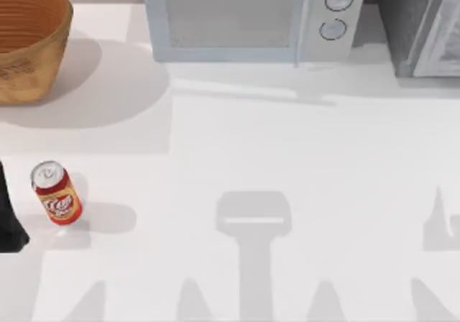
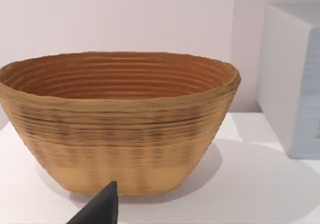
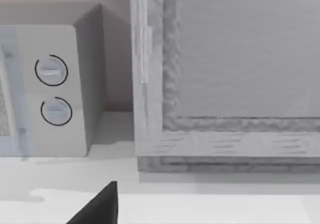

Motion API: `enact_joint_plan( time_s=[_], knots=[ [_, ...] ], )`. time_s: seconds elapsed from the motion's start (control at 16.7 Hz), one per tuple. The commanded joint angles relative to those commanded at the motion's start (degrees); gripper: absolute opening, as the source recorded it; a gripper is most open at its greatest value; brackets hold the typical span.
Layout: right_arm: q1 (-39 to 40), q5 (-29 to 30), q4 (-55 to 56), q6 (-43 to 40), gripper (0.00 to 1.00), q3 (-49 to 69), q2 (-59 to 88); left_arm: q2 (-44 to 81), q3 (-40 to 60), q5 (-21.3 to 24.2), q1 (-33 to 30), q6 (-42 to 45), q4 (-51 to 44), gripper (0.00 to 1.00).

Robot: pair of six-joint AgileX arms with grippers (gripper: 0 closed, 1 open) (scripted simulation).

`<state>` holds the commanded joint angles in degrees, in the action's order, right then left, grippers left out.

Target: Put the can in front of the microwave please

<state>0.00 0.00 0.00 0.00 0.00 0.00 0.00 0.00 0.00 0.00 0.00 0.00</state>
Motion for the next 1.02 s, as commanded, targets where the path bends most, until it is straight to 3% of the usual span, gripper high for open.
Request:
enact_joint_plan(
  time_s=[0.42,1.02],
  knots=[
    [0.00,0.00,0.00,0.00,1.00,0.00,0.00,8.54,7.43,-0.09,-0.85,3.39,-6.20,1.00],
    [0.00,0.00,0.00,0.00,1.00,0.00,0.00,54.27,42.26,-0.05,-5.09,19.89,-36.06,1.00]
  ],
)
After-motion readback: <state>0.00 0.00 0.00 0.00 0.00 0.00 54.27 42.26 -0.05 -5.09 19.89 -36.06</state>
